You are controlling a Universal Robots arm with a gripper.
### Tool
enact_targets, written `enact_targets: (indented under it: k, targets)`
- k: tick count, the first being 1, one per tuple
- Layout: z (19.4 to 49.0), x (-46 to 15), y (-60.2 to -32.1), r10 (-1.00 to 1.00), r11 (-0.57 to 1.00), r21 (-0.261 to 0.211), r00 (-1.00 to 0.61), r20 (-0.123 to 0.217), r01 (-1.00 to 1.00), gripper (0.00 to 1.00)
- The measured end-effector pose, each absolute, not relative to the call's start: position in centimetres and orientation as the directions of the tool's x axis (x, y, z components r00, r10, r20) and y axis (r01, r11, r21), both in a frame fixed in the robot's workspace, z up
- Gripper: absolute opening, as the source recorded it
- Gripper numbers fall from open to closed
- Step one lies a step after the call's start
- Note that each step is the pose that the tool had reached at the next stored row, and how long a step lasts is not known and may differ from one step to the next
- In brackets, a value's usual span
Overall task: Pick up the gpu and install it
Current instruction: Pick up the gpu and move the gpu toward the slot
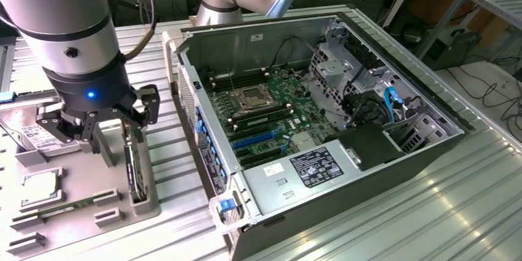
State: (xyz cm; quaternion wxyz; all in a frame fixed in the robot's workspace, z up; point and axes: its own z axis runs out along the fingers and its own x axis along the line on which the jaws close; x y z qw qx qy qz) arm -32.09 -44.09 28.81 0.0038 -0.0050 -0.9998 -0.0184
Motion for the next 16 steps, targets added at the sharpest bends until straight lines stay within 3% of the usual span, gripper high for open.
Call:
enact_targets:
  k: [16]
  targets:
    - [27.77, -32.09, -44.19, 0.009, 0.999, 0.037, -1.000, 0.008, 0.010, 0.66]
